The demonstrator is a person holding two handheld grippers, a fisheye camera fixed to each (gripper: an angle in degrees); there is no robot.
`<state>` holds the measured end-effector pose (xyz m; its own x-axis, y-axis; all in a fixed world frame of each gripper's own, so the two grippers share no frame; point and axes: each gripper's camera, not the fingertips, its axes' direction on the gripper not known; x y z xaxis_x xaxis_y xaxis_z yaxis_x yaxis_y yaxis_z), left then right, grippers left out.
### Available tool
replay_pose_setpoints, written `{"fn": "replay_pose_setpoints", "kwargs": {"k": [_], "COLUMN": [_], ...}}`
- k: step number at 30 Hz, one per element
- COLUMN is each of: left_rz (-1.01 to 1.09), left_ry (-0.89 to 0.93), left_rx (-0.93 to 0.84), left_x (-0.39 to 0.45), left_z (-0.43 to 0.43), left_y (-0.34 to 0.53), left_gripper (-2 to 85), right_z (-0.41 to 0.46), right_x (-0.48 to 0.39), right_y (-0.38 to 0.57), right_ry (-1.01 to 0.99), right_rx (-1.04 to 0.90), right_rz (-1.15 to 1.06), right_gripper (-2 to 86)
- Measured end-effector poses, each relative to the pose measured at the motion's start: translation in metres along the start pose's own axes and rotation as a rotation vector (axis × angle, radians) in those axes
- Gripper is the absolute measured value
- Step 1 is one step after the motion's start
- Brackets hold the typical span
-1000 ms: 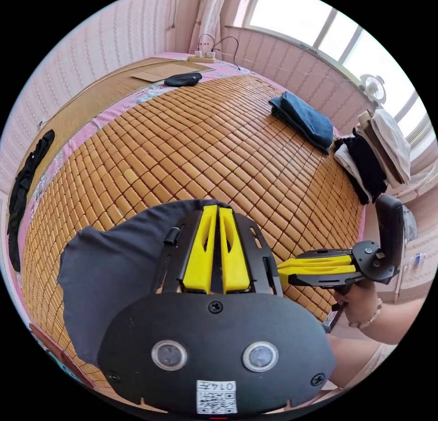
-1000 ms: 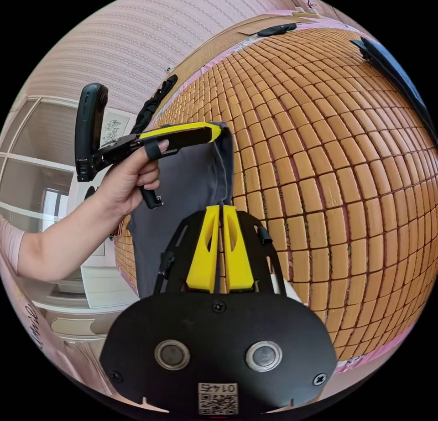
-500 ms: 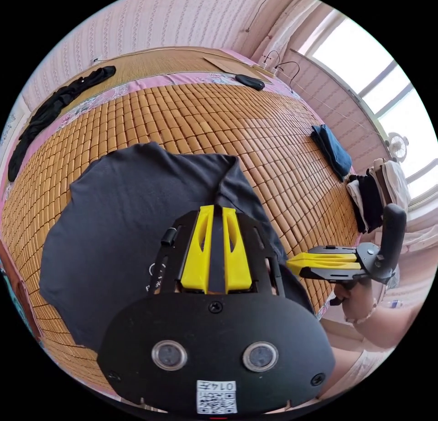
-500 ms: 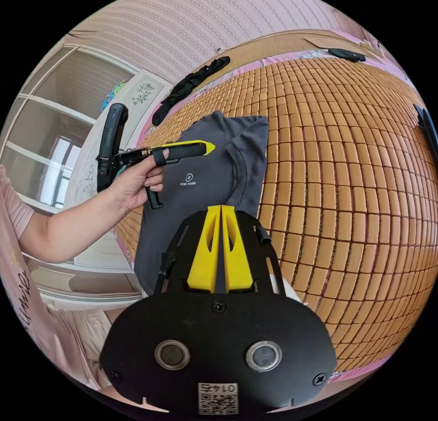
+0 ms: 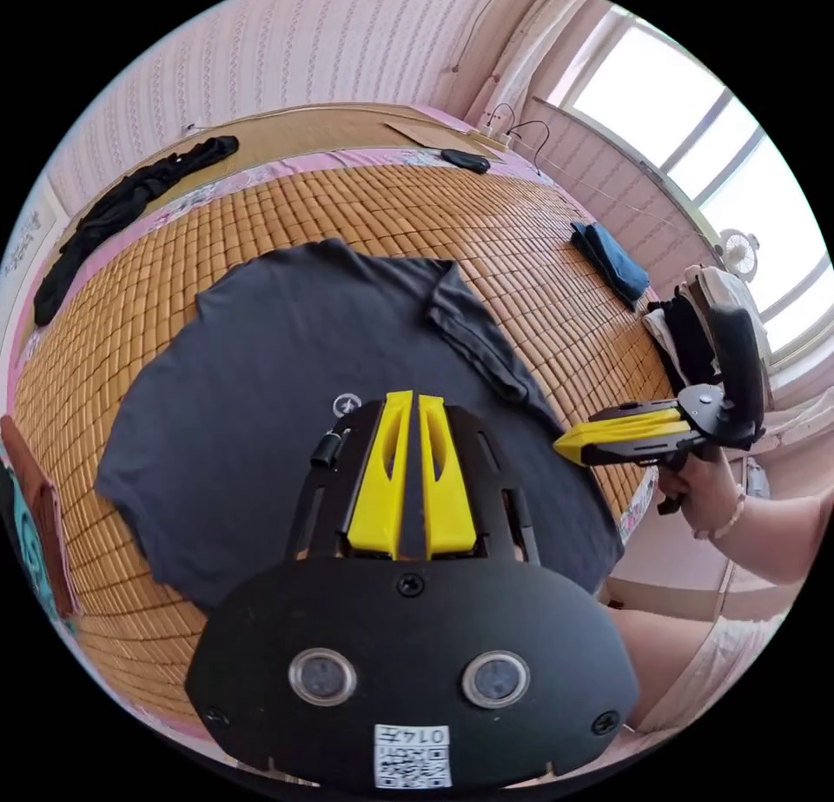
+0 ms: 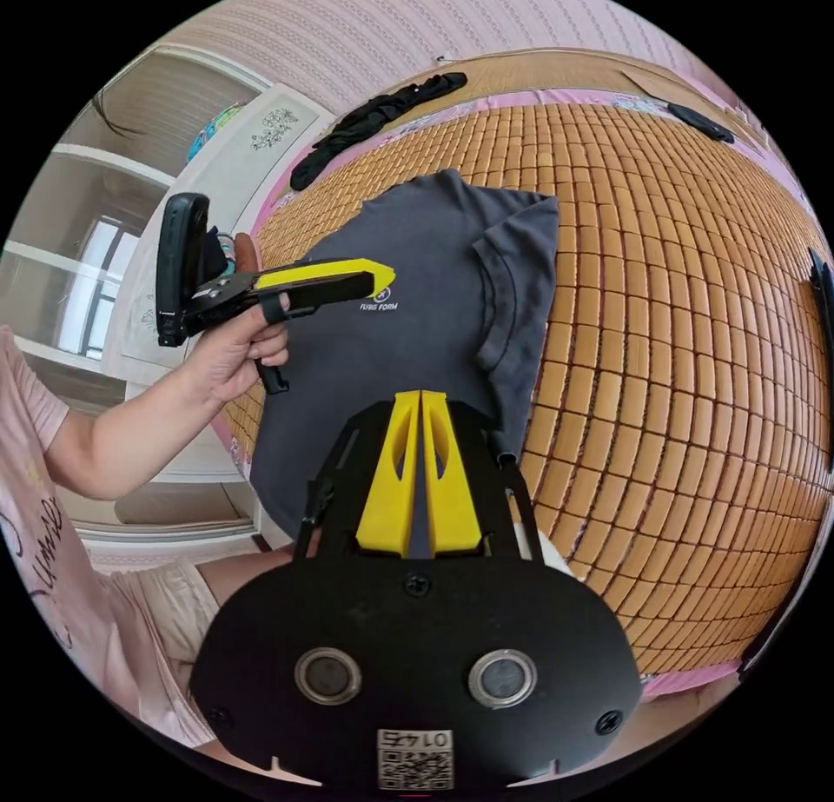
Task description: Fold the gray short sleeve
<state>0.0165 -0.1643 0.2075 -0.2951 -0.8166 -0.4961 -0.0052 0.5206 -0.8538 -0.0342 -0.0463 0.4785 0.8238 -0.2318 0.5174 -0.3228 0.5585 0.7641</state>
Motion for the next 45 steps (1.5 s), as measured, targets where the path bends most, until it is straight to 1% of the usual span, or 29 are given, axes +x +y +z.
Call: {"fn": "replay_pose_setpoints", "kwargs": {"k": [2,4,5,7,8,10,12,16,20,22,26,27,28,30,31,34,35,37,39,43,45], "left_rz": [-0.068,-0.191,-0.221,-0.328,-0.346,-0.378,-0.420,-0.474,-0.532,-0.535,-0.508,-0.505,-0.495,-0.483,-0.478,-0.455,-0.444,-0.374,-0.328,-0.272,-0.266], "left_ry": [-0.022,-0.083,-0.110,-0.248,-0.284,-0.350,-0.340,-0.217,-0.179,-0.190,-0.149,-0.143,-0.140,-0.139,-0.133,-0.141,-0.135,-0.086,-0.060,0.000,0.009], "left_rx": [-0.008,-0.017,-0.019,-0.041,-0.041,-0.022,-0.007,0.069,0.104,0.090,0.072,0.062,0.055,0.054,0.056,0.079,0.093,0.170,0.193,0.132,0.124], "left_x": [-0.021,-0.058,-0.068,-0.105,-0.113,-0.138,-0.156,-0.178,-0.193,-0.202,-0.218,-0.222,-0.225,-0.228,-0.229,-0.227,-0.226,-0.217,-0.211,-0.206,-0.205], "left_z": [-0.026,-0.059,-0.067,-0.098,-0.106,-0.126,-0.132,-0.131,-0.114,-0.100,-0.091,-0.088,-0.086,-0.085,-0.086,-0.095,-0.098,-0.112,-0.115,-0.100,-0.099], "left_y": [0.040,0.093,0.106,0.150,0.160,0.191,0.206,0.215,0.215,0.214,0.212,0.213,0.214,0.215,0.216,0.217,0.217,0.217,0.214,0.209,0.207], "left_gripper": [0.3,1.6,1.9,2.1,2.0,2.0,2.5,5.4,6.5,6.6,6.4,6.3,6.1,5.7,5.4,5.1,5.1,5.1,5.1,6.0,6.1], "right_z": [0.001,0.007,0.009,0.019,0.022,0.042,0.063,0.119,0.165,0.181,0.203,0.213,0.220,0.218,0.214,0.183,0.175,0.142,0.125,0.115,0.113], "right_x": [-0.013,-0.034,-0.039,-0.069,-0.079,-0.125,-0.163,-0.243,-0.287,-0.299,-0.303,-0.302,-0.298,-0.290,-0.282,-0.255,-0.249,-0.222,-0.198,-0.142,-0.127], "right_y": [-0.002,-0.016,-0.022,-0.057,-0.067,-0.110,-0.143,-0.218,-0.265,-0.280,-0.290,-0.292,-0.294,-0.295,-0.296,-0.292,-0.290,-0.277,-0.264,-0.244,-0.240], "right_ry": [0.016,0.058,0.059,0.004,-0.016,-0.061,-0.072,-0.079,-0.005,0.055,0.107,0.127,0.128,0.103,0.056,-0.073,-0.088,-0.144,-0.127,-0.090,-0.098], "right_rx": [-0.046,-0.089,-0.093,-0.093,-0.087,-0.074,-0.082,-0.123,-0.162,-0.146,-0.189,-0.213,-0.229,-0.226,-0.229,-0.158,-0.141,-0.076,-0.047,-0.004,0.013], "right_rz": [-0.035,-0.085,-0.098,-0.164,-0.189,-0.316,-0.411,-0.557,-0.585,-0.541,-0.514,-0.509,-0.492,-0.473,-0.439,-0.354,-0.340,-0.280,-0.230,-0.092,-0.055], "right_gripper": [-0.3,-0.2,-0.2,0.0,0.0,0.4,1.1,4.5,8.2,10.1,9.0,7.7,4.3,1.5,0.7,-0.1,-0.1,-0.3,-0.3,-0.2,-0.1]}}
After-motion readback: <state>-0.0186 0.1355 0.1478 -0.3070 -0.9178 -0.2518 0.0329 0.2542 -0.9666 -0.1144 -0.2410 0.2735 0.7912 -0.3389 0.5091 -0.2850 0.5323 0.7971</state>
